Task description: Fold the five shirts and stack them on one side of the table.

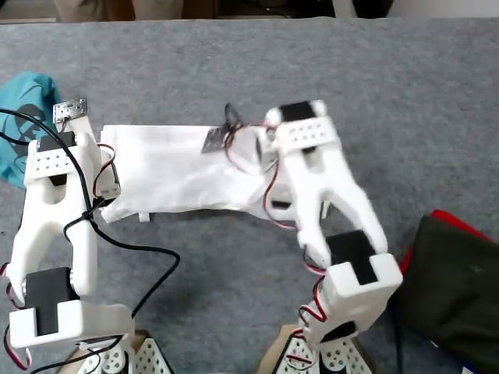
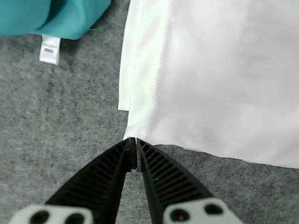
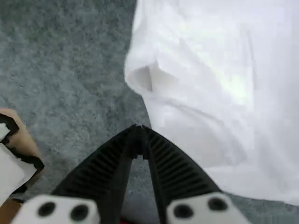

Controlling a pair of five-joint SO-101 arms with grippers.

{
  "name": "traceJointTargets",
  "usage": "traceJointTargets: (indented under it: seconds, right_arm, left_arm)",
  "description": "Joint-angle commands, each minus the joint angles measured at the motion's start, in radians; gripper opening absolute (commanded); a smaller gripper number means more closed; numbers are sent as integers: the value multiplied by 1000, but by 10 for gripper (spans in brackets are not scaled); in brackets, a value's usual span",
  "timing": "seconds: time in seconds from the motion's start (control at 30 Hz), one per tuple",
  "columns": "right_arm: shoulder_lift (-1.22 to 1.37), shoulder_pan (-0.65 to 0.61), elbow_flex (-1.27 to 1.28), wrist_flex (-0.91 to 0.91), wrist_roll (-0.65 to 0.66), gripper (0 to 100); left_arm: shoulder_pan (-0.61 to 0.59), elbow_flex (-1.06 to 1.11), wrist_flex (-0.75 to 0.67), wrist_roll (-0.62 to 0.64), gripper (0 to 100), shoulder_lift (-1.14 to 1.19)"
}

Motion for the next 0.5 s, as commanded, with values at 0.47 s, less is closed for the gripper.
traceJointTargets:
  seconds: [0.47]
  right_arm:
    - [298, -33, -358, -138, -52, 5]
  left_arm:
    - [-6, -11, -2, 0, 20, -44]
